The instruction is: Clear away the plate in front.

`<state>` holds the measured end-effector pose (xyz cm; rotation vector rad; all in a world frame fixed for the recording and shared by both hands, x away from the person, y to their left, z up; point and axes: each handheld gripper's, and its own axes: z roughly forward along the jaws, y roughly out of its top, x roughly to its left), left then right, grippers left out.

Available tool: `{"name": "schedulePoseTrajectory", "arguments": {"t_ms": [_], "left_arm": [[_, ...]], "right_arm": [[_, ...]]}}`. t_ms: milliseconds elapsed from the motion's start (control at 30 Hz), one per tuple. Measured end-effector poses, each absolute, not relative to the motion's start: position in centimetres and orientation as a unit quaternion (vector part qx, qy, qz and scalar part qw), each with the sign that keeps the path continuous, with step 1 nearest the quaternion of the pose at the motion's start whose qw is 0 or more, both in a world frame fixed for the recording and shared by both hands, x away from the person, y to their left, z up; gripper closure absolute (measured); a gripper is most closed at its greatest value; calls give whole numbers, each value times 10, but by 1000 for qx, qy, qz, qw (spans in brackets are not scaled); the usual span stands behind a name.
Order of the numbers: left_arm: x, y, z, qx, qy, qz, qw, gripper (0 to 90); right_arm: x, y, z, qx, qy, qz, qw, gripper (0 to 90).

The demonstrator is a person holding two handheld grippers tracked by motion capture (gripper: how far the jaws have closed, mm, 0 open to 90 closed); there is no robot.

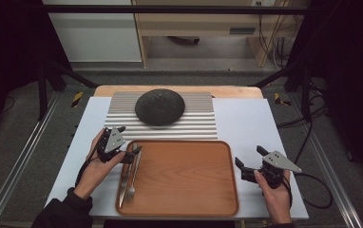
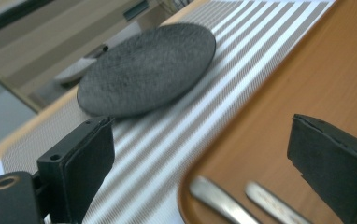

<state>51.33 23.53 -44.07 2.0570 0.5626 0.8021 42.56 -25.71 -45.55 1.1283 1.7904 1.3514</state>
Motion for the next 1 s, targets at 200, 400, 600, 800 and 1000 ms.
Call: {"name": "schedulePoseTrajectory", "arguments": {"t_ms": [200, 400, 600, 800, 1000], "left_arm": [[539, 219, -416, 856, 168, 310, 379, 66], [567, 197, -406, 889, 123, 285, 338, 62], [595, 185, -407, 904, 92, 279, 310, 63], [617, 186, -404, 903, 84, 297, 299, 84], [628, 187, -409, 895, 84, 317, 301, 98]], "right_arm": [[423, -256, -459, 423, 677, 514, 314, 61], [422, -253, -464, 430, 683, 501, 313, 67], [422, -254, -464, 432, 684, 499, 310, 66], [421, -255, -465, 433, 684, 495, 315, 65], [420, -253, -465, 432, 687, 492, 315, 64]]}}
